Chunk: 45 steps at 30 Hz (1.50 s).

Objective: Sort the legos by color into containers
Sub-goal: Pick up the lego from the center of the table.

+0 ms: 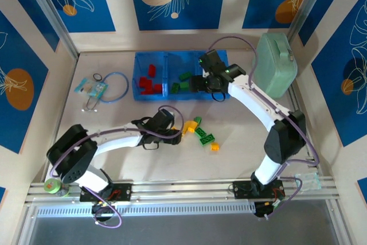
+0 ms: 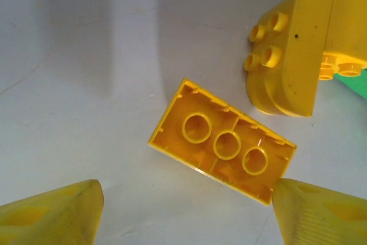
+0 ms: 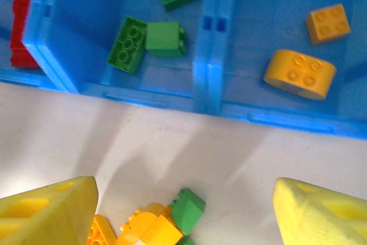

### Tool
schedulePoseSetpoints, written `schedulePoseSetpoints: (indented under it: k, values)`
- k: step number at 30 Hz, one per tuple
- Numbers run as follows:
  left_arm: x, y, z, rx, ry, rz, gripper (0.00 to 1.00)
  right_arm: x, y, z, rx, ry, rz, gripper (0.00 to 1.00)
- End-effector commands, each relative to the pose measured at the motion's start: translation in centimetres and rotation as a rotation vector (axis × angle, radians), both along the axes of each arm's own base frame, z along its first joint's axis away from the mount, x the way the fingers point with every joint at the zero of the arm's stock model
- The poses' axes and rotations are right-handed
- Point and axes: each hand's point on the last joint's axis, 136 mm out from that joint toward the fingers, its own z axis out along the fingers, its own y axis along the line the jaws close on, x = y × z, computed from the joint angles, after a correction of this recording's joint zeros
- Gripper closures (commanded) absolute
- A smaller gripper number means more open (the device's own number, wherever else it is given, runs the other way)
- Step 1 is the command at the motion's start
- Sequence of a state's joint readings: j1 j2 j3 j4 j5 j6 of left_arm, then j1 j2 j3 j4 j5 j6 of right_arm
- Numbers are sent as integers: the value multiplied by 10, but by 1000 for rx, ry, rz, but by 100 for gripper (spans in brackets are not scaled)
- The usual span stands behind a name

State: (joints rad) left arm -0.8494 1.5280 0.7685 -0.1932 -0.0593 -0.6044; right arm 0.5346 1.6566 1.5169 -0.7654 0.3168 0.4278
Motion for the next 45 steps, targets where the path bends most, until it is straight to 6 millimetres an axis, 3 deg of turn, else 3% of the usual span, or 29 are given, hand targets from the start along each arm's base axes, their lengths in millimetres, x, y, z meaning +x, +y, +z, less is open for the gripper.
schedulePoseSetpoints:
  k: [1,11,14,19,24,30,35,40,45]
  values:
    - [5,-18,1,-30,3,-25,23,-8,-9,-5,65,6,-38,20]
    - [14,-22,-12,2,16,-5,28,-26,-36,-25,93,40,-100,20]
    - [18,-24,-12,4,7,2,36,-29,-39,-30,90,51,-106,20]
    - [18,-26,-15,8,20,1,57,-31,-46,-30,96,48,-122,21]
    - [19,-24,-8,9,6,3,67,-35,-49,-34,105,53,-134,21]
    - [28,-25,19,1,-46,3,74,-44,-56,-46,87,79,-152,21]
    - [46,-26,61,-15,-118,6,76,-56,-78,-55,68,93,-215,21]
    - [75,-39,109,-50,-211,-12,76,-70,-104,-69,71,114,-314,21]
    - [111,-65,140,-82,-259,-43,76,-86,-122,-79,75,131,-376,21]
